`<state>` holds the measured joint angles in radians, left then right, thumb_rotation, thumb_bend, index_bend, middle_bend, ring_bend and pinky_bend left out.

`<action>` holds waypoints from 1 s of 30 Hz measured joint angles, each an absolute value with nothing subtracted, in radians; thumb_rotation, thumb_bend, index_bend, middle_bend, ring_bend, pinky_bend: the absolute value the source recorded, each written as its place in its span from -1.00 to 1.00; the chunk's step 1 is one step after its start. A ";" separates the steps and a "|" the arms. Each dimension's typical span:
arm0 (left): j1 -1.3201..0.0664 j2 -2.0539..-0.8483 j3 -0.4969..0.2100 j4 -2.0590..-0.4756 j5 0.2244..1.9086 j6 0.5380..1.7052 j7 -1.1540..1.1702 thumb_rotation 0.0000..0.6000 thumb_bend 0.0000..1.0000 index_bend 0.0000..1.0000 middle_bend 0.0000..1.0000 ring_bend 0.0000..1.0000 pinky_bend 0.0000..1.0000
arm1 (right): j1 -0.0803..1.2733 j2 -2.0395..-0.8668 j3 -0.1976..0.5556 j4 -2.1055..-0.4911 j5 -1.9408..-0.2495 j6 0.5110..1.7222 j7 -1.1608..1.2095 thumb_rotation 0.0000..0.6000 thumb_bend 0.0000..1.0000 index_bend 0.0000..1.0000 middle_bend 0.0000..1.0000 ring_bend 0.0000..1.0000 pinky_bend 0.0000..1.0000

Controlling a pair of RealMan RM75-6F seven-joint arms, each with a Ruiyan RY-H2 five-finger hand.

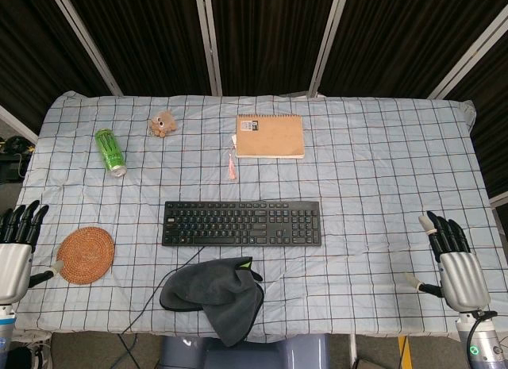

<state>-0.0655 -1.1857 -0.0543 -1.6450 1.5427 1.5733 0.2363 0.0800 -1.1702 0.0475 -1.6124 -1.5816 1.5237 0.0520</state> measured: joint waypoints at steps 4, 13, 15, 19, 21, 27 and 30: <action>-0.064 -1.186 -0.053 -1.646 1.543 1.574 0.241 1.00 -0.95 -1.00 -1.00 -1.00 -1.00 | 0.079 -1.167 0.047 -1.614 -1.579 1.523 0.058 1.00 -0.85 -1.00 -1.00 -1.00 -1.00; -0.064 -1.184 -0.050 -1.648 1.546 1.573 0.244 1.00 -0.95 -1.00 -1.00 -1.00 -1.00 | 0.078 -1.165 0.044 -1.618 -1.582 1.523 0.056 1.00 -0.85 -1.00 -1.00 -1.00 -1.00; -0.065 -1.184 -0.049 -1.650 1.544 1.568 0.244 1.00 -0.95 -1.00 -1.00 -1.00 -1.00 | 0.079 -1.165 0.045 -1.619 -1.577 1.519 0.054 1.00 -0.85 -1.00 -1.00 -1.00 -1.00; -0.068 -1.181 -0.050 -1.659 1.535 1.557 0.243 1.00 -0.95 -1.00 -1.00 -1.00 -1.00 | 0.081 -1.166 0.047 -1.620 -1.575 1.516 0.054 1.00 -0.86 -1.00 -1.00 -1.00 -1.00; -0.070 -1.178 -0.051 -1.668 1.535 1.554 0.246 1.00 -0.94 -1.00 -1.00 -1.00 -1.00 | 0.081 -1.167 0.046 -1.622 -1.574 1.514 0.053 1.00 -0.85 -1.00 -1.00 -1.00 -1.00; -0.087 -1.162 -0.062 -1.732 1.536 1.539 0.276 1.00 -0.51 -1.00 -0.80 -0.89 -0.94 | 0.080 -1.165 0.046 -1.625 -1.570 1.513 0.058 1.00 -0.86 -1.00 -1.00 -1.00 -1.00; -0.110 -1.152 -0.076 -1.781 1.517 1.506 0.313 1.00 -0.13 -1.00 -0.04 -0.30 -0.48 | 0.078 -1.163 0.047 -1.630 -1.565 1.514 0.066 1.00 -0.86 -1.00 -1.00 -1.00 -1.00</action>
